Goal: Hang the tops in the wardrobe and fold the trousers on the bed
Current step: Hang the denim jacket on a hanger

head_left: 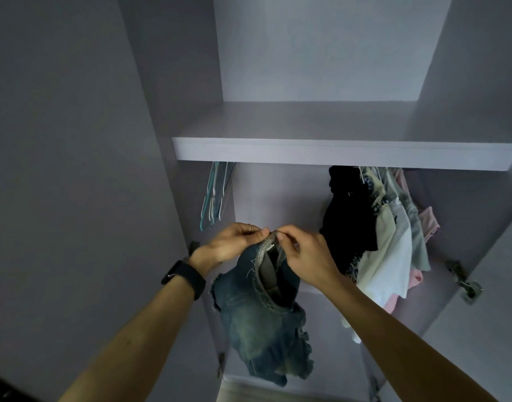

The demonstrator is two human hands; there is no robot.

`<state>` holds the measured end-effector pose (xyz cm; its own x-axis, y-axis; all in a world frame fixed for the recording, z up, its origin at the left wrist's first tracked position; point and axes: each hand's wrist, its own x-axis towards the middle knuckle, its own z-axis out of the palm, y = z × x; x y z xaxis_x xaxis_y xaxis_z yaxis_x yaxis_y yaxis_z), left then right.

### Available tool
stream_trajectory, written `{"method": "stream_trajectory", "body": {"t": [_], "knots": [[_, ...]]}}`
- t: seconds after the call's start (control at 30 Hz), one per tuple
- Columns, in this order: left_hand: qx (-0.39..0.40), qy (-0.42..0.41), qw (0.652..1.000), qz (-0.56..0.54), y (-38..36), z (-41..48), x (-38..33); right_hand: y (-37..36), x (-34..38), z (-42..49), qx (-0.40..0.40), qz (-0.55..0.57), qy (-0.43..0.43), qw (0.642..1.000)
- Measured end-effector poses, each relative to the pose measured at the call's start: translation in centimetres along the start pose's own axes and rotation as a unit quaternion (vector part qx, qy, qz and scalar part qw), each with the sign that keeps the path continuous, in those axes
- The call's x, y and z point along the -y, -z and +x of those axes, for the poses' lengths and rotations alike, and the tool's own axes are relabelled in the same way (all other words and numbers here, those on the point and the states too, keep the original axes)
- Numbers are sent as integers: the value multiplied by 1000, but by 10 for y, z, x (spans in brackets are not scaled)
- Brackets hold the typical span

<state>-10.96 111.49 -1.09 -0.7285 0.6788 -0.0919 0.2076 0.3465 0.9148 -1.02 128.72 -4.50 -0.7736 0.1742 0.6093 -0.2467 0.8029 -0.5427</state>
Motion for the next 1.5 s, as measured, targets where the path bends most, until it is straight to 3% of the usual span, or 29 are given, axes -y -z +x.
{"method": "stream_trajectory", "body": {"t": [0.07, 0.13, 0.2, 0.3, 0.43, 0.53, 0.6, 0.7, 0.83, 0.97, 1.07, 1.17, 1.3, 1.4, 1.5], "knots": [[-123, -7, 992, 29, -8, 1, 17, -2, 3, 10, -19, -38, 5, 999], [-310, -36, 945, 98, -28, -9, 33, 0, 5, 20, -17, -56, -2, 998], [-376, -104, 900, 192, -56, -24, 43, 4, 7, 30, 13, -40, -14, 999], [-312, -67, 886, 337, -81, -23, 46, 12, 11, 41, 55, -29, 4, 998], [-250, 17, 912, 323, -76, -10, 43, 21, -1, 42, 91, -62, 32, 993], [-219, 30, 908, 355, -51, -9, 45, 29, -22, 32, 124, -192, 125, 965], [-207, -1, 909, 361, -30, -10, 42, 31, -39, 20, 152, -278, 140, 938], [-116, -61, 900, 416, -13, -3, 27, 31, -57, 2, 176, -335, 90, 921], [-26, -45, 900, 434, -6, 8, 13, 31, -62, 7, 172, -336, -46, 925], [45, 8, 934, 353, 1, 8, 26, 32, -61, 24, 138, -266, -136, 944], [60, 16, 927, 369, 5, 0, 39, 30, -59, 31, 87, -198, -141, 966], [-41, 6, 901, 431, 7, -16, 40, 27, -62, 35, 93, -154, -153, 972], [-242, -23, 851, 466, 4, -38, 44, 14, -69, 33, 296, -145, -145, 933], [-359, -62, 772, 521, -14, -51, 38, -1, -72, 31, 428, -69, -114, 894], [-435, -63, 677, 590, -26, -56, 26, -18, -68, 37, 458, 21, -95, 884]]}}
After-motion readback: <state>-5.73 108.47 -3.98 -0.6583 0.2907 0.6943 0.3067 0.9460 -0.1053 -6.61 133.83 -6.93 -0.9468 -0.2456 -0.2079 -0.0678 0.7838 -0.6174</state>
